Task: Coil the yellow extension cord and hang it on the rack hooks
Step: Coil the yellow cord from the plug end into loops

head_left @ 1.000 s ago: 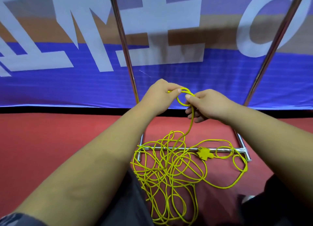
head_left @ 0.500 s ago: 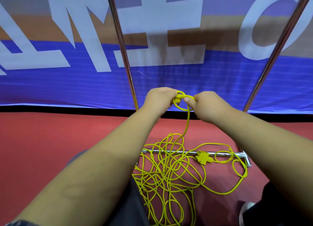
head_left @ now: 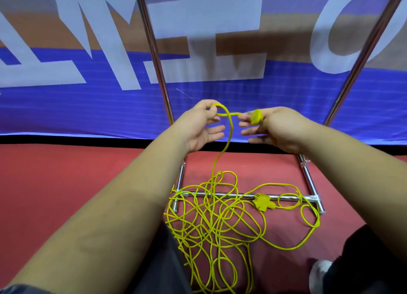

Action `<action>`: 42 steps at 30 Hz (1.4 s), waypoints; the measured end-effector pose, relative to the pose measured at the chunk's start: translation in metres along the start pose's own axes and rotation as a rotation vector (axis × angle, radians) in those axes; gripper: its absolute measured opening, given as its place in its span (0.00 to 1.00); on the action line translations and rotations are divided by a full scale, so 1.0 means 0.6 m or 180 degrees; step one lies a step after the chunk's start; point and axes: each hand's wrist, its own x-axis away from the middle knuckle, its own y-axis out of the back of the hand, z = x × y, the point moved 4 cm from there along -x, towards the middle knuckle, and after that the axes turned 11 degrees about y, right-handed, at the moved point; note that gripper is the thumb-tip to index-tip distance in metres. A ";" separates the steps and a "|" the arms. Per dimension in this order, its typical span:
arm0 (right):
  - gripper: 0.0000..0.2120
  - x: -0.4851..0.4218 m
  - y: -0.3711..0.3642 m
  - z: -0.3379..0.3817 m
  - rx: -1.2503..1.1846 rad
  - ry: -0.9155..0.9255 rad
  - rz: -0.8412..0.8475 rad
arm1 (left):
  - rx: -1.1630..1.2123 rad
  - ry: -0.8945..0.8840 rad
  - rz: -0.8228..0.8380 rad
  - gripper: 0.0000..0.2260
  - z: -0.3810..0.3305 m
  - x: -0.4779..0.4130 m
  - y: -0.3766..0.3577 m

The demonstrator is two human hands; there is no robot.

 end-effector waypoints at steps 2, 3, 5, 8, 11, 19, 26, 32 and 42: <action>0.18 0.001 0.003 0.008 -0.0325 0.0072 0.0042 | 0.0077 0.0013 0.0120 0.06 -0.008 0.002 0.008; 0.17 0.001 0.005 0.010 -0.0506 0.0054 0.0021 | 0.0094 0.0034 0.0224 0.06 -0.011 0.003 0.011; 0.13 0.001 0.007 0.012 -0.0672 0.0057 -0.0070 | 0.0171 0.0105 0.0487 0.06 -0.014 0.010 0.010; 0.10 0.001 0.013 0.010 -0.0292 0.0218 -0.0198 | 0.0055 -0.0143 0.0370 0.12 -0.012 0.011 0.012; 0.10 -0.002 0.008 0.003 -0.0217 0.0071 -0.0221 | -0.0080 -0.0374 0.0305 0.25 -0.014 0.018 0.013; 0.08 -0.001 0.005 0.011 0.0463 0.0466 -0.0173 | -0.1568 -0.0883 -0.0295 0.18 -0.012 0.023 0.036; 0.06 0.000 -0.008 0.013 0.1219 0.0438 0.0200 | -0.1927 -0.1034 -0.0115 0.12 -0.002 0.016 0.032; 0.08 0.001 0.006 0.025 0.2163 0.0925 0.0098 | -0.2506 -0.0636 0.0096 0.05 0.024 0.003 0.033; 0.09 -0.005 0.014 0.009 0.0700 0.0085 -0.0079 | -0.3452 -0.0460 0.0757 0.13 0.035 0.032 -0.012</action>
